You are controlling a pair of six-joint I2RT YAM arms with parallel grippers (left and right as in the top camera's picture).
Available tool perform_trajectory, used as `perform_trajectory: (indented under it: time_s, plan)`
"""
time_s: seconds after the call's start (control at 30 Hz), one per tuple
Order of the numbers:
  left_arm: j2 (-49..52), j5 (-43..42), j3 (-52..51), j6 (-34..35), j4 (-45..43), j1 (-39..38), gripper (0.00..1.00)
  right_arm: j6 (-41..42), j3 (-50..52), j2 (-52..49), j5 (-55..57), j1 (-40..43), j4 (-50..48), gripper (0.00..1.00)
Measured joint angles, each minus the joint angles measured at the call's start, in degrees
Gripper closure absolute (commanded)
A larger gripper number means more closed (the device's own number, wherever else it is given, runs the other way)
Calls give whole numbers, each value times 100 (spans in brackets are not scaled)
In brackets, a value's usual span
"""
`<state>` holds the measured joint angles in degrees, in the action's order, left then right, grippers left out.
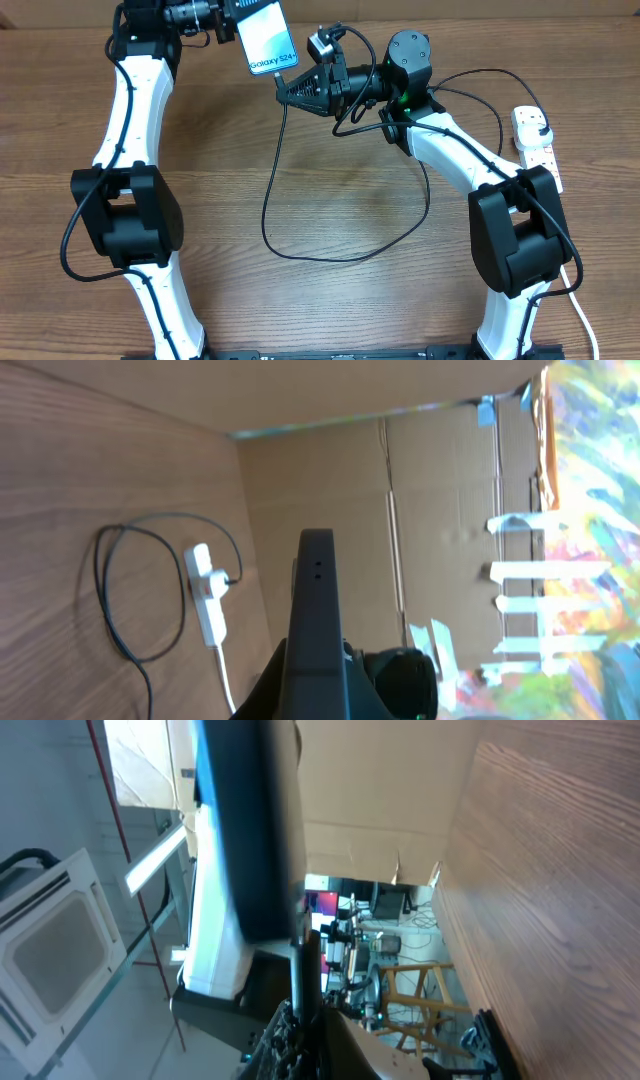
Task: Plug charger to phone and switch on socket
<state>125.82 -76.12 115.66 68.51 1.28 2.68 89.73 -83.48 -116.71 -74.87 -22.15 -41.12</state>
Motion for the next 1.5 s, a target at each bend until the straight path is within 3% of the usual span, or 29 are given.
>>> perform_trajectory:
  time_s: [1.5]
  plan:
    - [0,114,0,-7,0,-57,96,-560,0,0,192,0,232,96]
